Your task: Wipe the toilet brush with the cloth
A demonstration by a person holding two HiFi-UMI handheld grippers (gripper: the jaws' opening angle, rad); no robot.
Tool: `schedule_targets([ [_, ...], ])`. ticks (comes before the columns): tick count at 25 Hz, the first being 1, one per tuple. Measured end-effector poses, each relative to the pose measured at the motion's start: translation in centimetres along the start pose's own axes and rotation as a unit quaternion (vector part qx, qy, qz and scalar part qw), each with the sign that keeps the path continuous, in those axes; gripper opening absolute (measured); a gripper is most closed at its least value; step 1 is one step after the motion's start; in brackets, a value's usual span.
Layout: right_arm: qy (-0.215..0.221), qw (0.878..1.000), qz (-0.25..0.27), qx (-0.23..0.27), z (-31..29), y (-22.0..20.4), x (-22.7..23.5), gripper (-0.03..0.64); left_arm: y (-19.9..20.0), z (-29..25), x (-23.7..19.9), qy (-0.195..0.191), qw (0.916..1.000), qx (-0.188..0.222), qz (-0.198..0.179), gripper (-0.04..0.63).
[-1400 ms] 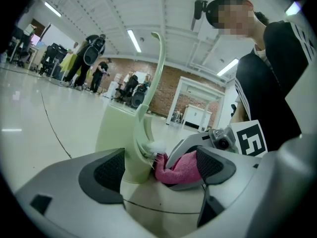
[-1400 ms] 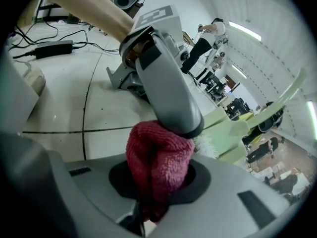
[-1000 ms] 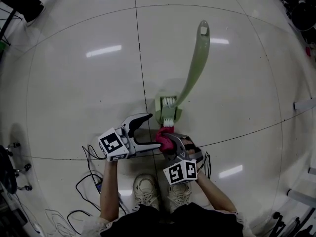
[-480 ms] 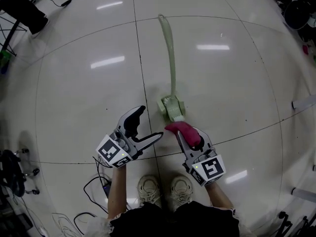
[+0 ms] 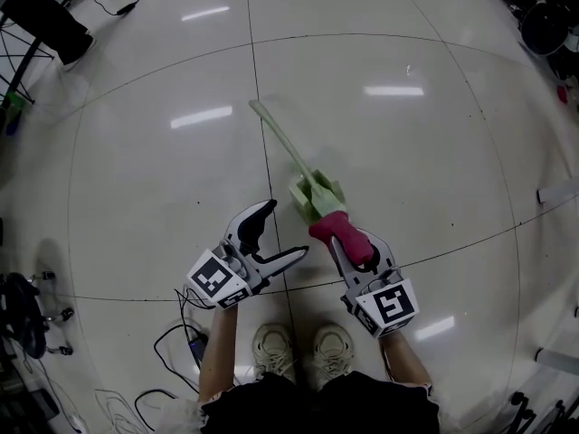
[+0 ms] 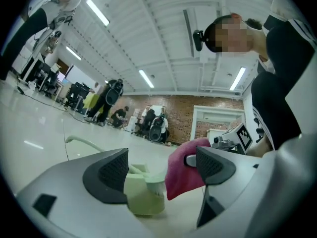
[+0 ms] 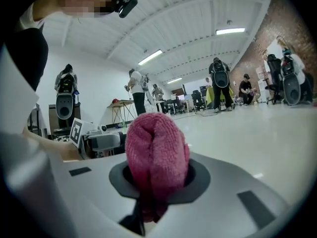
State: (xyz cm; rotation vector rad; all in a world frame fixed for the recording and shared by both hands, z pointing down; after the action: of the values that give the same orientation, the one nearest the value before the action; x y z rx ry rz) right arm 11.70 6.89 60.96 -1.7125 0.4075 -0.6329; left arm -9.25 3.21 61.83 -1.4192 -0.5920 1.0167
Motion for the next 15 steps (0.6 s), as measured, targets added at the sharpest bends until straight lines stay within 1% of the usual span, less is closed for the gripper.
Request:
schedule_targets([
  [4,-0.005,1.000,-0.014,-0.001,0.6,-0.4,0.3,0.069,-0.1,-0.1,-0.4,0.014,0.9999,0.003,0.007,0.430],
  [8,-0.018,1.000,-0.005,-0.007,1.3,-0.5,0.9,0.069,0.0,-0.5,-0.9,0.019,0.9998,-0.003,0.003,0.430],
  [13,-0.030,0.999,0.018,-0.020,2.0,-0.7,1.3,0.069,-0.2,-0.6,-0.5,0.013,0.9999,-0.004,0.003,0.430],
  [15,-0.033,0.999,0.018,-0.028,2.1,-1.0,1.4,0.069,-0.4,-0.7,-0.5,0.020,0.9998,-0.003,0.004,0.428],
])
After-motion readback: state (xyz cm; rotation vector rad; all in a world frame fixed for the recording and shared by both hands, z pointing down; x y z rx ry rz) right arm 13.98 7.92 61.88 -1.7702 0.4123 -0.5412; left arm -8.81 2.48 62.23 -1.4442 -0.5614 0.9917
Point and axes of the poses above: the fingertips, and each gripper's own axes: z backward along the fingers, x to its right, y out of its top, the point moved 9 cm from there along z, backward along the fingers, and after that the axes turned 4 degrees about x, right-handed, at the moved point
